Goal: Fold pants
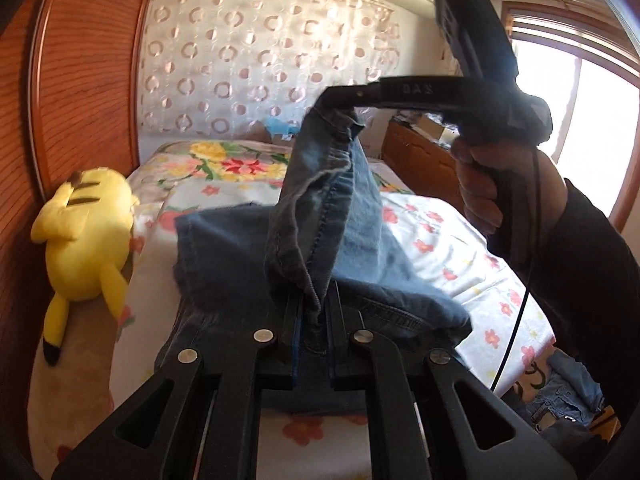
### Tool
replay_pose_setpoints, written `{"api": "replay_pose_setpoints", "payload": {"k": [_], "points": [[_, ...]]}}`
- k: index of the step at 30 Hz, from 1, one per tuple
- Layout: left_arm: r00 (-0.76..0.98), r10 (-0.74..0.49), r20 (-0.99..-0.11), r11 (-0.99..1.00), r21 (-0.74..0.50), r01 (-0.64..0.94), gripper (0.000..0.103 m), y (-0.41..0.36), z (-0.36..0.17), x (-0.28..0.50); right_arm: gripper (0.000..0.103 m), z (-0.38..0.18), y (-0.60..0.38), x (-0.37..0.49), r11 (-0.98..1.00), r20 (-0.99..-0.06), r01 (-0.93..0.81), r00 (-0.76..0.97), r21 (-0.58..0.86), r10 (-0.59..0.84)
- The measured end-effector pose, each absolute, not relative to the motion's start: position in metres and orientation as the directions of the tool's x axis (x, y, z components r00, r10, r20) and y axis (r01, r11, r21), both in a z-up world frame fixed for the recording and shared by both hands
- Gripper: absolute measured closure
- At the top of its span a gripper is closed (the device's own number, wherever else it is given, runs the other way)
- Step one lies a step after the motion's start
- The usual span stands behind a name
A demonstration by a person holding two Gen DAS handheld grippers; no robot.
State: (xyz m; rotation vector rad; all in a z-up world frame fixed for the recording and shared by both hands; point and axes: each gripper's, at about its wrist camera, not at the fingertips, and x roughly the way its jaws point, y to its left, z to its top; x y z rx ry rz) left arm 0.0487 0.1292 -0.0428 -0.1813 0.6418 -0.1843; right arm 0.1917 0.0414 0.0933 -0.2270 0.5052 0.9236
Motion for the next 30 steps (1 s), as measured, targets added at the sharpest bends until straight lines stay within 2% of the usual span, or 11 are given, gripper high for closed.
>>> {"api": "replay_pose_setpoints", "payload": {"k": [7, 10, 14, 16, 21, 25, 26, 28, 30], "points": [[0.724, -0.206, -0.658, 0.97, -0.237, 0.06, 0.092, 0.142, -0.083, 0.052, 0.101, 0.063, 0.098, 0.235, 0.564, -0.621, -0.826, 0.433, 0.017, 0.653], [0.713, -0.213, -0.668, 0.969, -0.241, 0.064, 0.092, 0.144, -0.088, 0.048, 0.092, 0.064, 0.112, 0.241, 0.567, -0.643, -0.823, 0.418, 0.031, 0.641], [0.702, -0.212, -0.68, 0.969, -0.238, 0.061, 0.085, 0.148, -0.09, 0.048, 0.061, 0.074, 0.11, 0.236, 0.564, -0.639, -0.826, 0.431, 0.007, 0.638], [0.702, -0.211, -0.681, 0.969, -0.241, 0.058, 0.084, 0.151, -0.089, 0.047, 0.058, 0.08, 0.102, 0.235, 0.567, -0.627, -0.824, 0.441, 0.0, 0.641], [0.718, -0.173, -0.674, 0.976, -0.214, 0.035, 0.082, 0.156, -0.079, 0.045, 0.057, 0.083, 0.068, 0.222, 0.591, -0.604, -0.806, 0.467, 0.009, 0.646], [0.737, -0.142, -0.66, 0.982, -0.186, 0.023, 0.064, 0.162, -0.069, 0.046, 0.057, 0.071, 0.03, 0.199, 0.645, -0.602, -0.764, 0.519, -0.009, 0.607], [0.744, -0.14, -0.654, 0.982, -0.186, 0.021, 0.051, 0.163, -0.067, 0.046, 0.057, 0.068, 0.022, 0.194, 0.657, -0.604, -0.754, 0.525, -0.004, 0.6], [0.75, -0.141, -0.647, 0.982, -0.186, 0.024, 0.045, 0.164, -0.064, 0.049, 0.057, 0.062, 0.001, 0.18, 0.685, -0.609, -0.728, 0.542, 0.002, 0.579], [0.751, -0.133, -0.647, 0.984, -0.176, 0.023, 0.029, 0.161, -0.062, 0.053, 0.057, 0.056, -0.017, 0.165, 0.714, -0.62, -0.7, 0.556, 0.01, 0.554]]}}
